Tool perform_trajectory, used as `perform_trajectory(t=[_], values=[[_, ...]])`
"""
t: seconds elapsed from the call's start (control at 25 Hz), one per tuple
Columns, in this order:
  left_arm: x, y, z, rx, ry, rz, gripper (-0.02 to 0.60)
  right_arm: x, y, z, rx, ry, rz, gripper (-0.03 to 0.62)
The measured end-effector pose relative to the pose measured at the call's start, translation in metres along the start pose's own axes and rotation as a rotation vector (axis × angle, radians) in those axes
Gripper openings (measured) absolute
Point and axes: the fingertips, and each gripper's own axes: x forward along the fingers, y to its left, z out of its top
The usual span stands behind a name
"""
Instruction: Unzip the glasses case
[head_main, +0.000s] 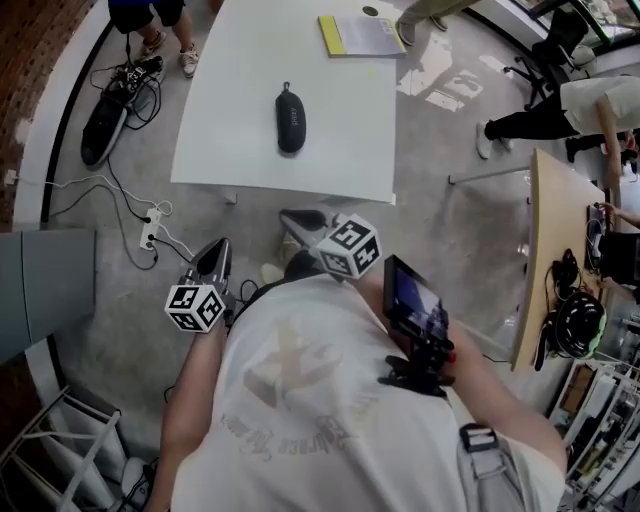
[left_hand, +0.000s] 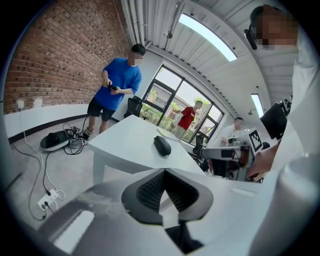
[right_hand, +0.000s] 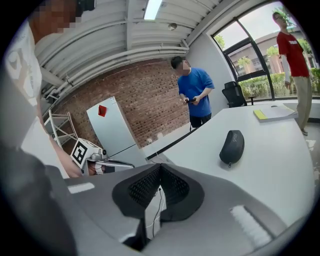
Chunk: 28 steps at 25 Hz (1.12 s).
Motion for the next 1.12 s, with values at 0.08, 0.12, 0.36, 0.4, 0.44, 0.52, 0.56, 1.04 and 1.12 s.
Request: perform_trajectory(t=[0.08, 0.12, 0.36, 0.4, 0.44, 0.52, 0.56, 1.04, 1.12], values=[[0.008, 0.006, 0.006, 0.011, 0.016, 0.003, 0.006, 0.008, -0.01, 0.006, 0.01, -0.011, 0.01, 0.008], [0.013, 0.005, 0.006, 0.013, 0.027, -0.001, 0.006, 0.008, -0.015, 0.007, 0.02, -0.013, 0.012, 0.008], [0.057, 0.011, 0.052, 0.053, 0.065, -0.039, 0.006, 0.018, -0.06, 0.037, 0.069, -0.037, -0.016, 0.008], [0.065, 0.011, 0.063, 0.062, 0.063, -0.048, 0.006, 0.021, -0.067, 0.044, 0.07, -0.041, -0.019, 0.008], [0.074, 0.009, 0.071, 0.067, 0.063, -0.059, 0.006, 0.021, -0.075, 0.049, 0.073, -0.043, -0.025, 0.008], [0.089, 0.003, 0.08, 0.07, 0.075, -0.086, 0.006, 0.019, -0.087, 0.055, 0.083, -0.045, -0.041, 0.008], [0.095, 0.002, 0.084, 0.074, 0.083, -0.098, 0.006, 0.018, -0.093, 0.057, 0.087, -0.048, -0.048, 0.008], [0.159, 0.0, 0.116, 0.151, 0.179, -0.141, 0.006, 0.004, -0.164, 0.09, 0.159, -0.182, -0.125, 0.008], [0.165, -0.006, 0.112, 0.156, 0.204, -0.168, 0.006, -0.003, -0.167, 0.086, 0.178, -0.202, -0.152, 0.008]])
